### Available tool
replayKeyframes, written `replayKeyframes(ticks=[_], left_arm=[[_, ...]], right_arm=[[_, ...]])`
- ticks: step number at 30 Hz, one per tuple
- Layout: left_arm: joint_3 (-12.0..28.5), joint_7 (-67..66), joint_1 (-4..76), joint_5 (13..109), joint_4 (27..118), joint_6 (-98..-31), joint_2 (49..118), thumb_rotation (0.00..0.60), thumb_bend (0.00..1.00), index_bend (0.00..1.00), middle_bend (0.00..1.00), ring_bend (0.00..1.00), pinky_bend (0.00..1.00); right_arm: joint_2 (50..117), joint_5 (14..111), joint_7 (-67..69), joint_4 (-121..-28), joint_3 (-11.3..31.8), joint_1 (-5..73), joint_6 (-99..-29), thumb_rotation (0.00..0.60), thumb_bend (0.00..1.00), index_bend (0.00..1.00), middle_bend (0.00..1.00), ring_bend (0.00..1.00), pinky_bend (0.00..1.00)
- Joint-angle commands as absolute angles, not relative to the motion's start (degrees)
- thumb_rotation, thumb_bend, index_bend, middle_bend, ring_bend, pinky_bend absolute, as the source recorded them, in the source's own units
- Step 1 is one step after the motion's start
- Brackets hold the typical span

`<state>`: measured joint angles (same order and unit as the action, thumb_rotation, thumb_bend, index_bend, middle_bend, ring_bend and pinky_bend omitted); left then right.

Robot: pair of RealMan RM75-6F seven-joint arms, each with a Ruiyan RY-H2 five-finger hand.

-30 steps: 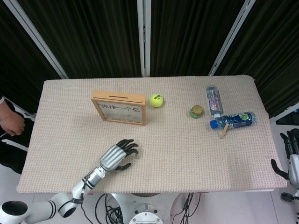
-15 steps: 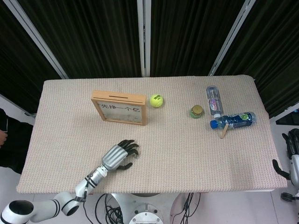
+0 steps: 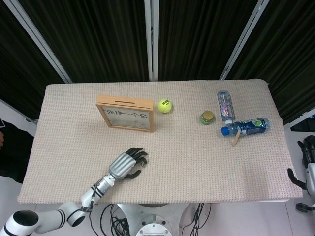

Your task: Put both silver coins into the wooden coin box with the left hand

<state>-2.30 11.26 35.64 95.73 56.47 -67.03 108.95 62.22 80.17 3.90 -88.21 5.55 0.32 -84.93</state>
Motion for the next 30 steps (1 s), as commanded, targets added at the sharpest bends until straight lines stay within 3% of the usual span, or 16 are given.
replayKeyframes(ticks=[1, 30], left_arm=[[-2.28, 11.35, 35.74, 95.7, 56.4, -67.0, 109.02, 0.6, 0.28, 0.36, 0.17, 0.08, 0.17], [-2.24, 10.69, 37.29, 94.79, 55.68, -64.82, 109.56, 0.6, 0.28, 0.36, 0.17, 0.08, 0.16]], right_arm=[[62.22, 80.13, 3.94, -88.16, 5.59, 0.36, -84.88, 0.6, 0.29, 0.0, 0.0, 0.0, 0.0], [62.45, 79.61, 4.48, -87.42, 5.64, 0.57, -84.05, 0.6, 0.29, 0.0, 0.0, 0.0, 0.0]])
